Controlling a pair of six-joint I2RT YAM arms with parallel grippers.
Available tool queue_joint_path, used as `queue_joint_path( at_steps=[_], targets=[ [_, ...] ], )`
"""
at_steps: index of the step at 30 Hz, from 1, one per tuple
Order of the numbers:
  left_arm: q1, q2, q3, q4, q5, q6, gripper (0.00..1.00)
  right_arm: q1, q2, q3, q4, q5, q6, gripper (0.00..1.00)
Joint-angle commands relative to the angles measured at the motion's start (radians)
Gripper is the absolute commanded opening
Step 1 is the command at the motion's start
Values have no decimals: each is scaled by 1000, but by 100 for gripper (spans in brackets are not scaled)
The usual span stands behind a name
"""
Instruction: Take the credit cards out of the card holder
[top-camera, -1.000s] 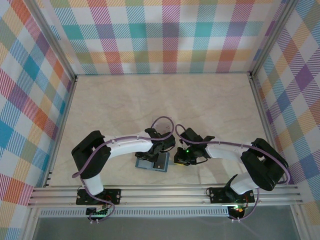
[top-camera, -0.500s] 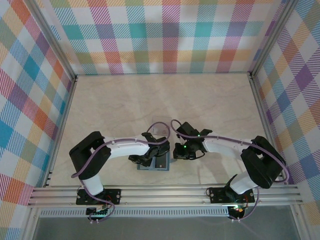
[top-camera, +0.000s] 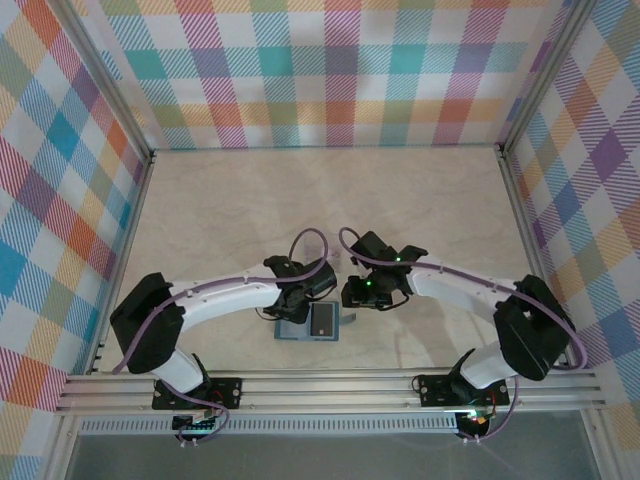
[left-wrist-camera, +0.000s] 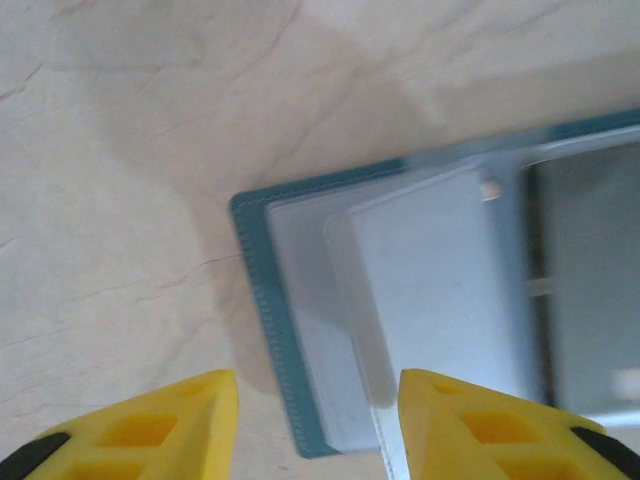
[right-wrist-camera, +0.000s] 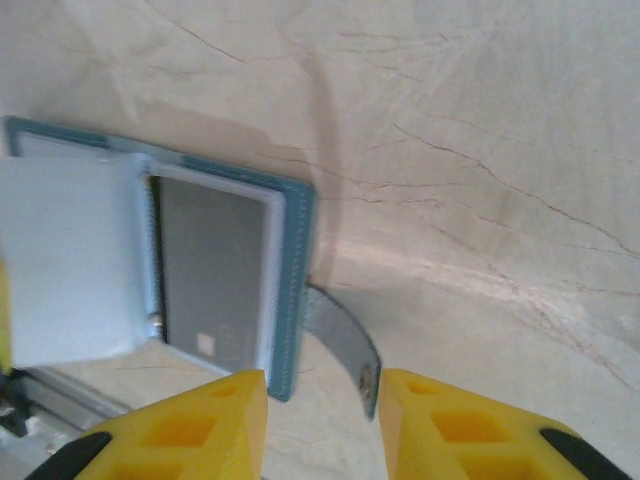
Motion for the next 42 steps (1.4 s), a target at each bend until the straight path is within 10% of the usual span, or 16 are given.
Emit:
queue_joint_path(
  at_steps=[1,9,24,31,42],
  targets=[
    [16,-26,40,58,121,16,43,5,-66,-30,53,-74,83,36],
    [30,53,59,222,321,-1,31,29,-20,-132,265,-204,216,33],
    [44,63,24,158,255,18,21,47,114,-133,350,-244,227,29],
    [45,77,-10,272,380,-32,17,47,50,-110,160,-56,194,27],
    [-24,207,132,166,269,-34,38,45,-37,-136,51,51,163,40]
  ],
)
